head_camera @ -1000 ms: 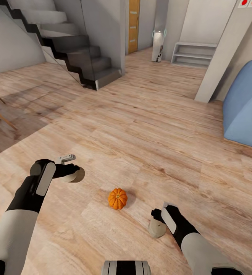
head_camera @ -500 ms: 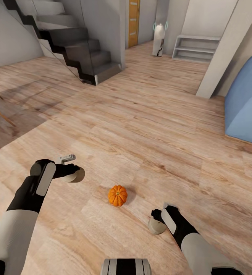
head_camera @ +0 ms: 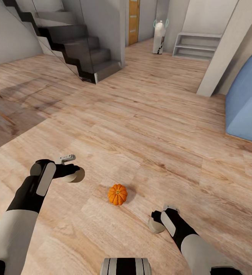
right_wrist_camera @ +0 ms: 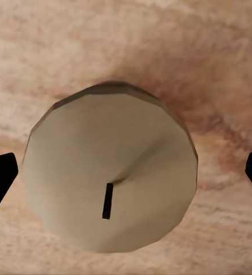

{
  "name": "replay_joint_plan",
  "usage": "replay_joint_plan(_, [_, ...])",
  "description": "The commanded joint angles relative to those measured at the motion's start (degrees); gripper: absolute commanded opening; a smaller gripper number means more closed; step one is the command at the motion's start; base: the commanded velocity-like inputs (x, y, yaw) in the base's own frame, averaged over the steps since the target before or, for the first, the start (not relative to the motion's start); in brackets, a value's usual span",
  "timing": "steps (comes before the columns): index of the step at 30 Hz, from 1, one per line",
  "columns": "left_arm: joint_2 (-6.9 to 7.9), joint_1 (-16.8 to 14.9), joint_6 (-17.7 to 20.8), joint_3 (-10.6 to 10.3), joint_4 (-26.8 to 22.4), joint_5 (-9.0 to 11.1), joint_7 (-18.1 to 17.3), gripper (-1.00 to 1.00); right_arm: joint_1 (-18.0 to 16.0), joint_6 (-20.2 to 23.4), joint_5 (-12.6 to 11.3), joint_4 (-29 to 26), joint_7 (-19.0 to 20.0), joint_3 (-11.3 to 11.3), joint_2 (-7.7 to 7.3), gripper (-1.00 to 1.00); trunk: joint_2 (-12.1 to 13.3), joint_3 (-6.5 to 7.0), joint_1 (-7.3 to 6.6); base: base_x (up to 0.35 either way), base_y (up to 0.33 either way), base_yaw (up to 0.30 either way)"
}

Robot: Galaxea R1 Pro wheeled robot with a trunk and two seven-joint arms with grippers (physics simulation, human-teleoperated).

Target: Place each of the two pumpkins and all three candles from the living room inside a cabinet in the living room (use any cabinet), then make sure every cabinet is closed, and position the cauldron so it is next to a table in the living room.

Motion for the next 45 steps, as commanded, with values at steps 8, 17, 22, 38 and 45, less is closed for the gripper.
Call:
replay_joint_plan(8, [0.01,-0.03,0.17,-0.01,-0.09,0.56,0.37,-1.0,0.0,0.06,-0.41,0.0,-0.37,0.24,0.34,1.0,-0.02,-0.04,-0.01,0.0,0.0,0.0])
replay_joint_plan(17, [-0.07,-0.02,0.17,-0.07,-0.07,0.53,0.37,-1.0,0.0,-1.7,-0.48,0.09,-0.37,0.72,0.41,1.0,-0.06,-0.71,0.07,0.0,0.0,0.0])
replay_joint_plan(22, [-0.08,-0.02,0.17,-0.07,-0.08,0.52,0.37,-1.0,0.0,-1.95,-0.5,0.1,-0.37,1.05,0.46,1.0,-0.08,-1.15,0.12,0.0,0.0,0.0])
replay_joint_plan(38, [-0.08,-0.03,0.17,-0.08,-0.08,0.44,0.37,-1.0,0.0,-3.51,-0.58,0.19,-0.37,1.58,0.55,1.0,-0.12,-1.81,0.2,0.0,0.0,0.0])
replay_joint_plan(45, [-0.08,-0.03,0.17,-0.08,-0.13,0.44,0.37,-1.0,0.0,-3.53,-0.59,0.19,-0.37,1.59,0.59,1.0,-0.12,-1.81,0.2,0.0,0.0,0.0])
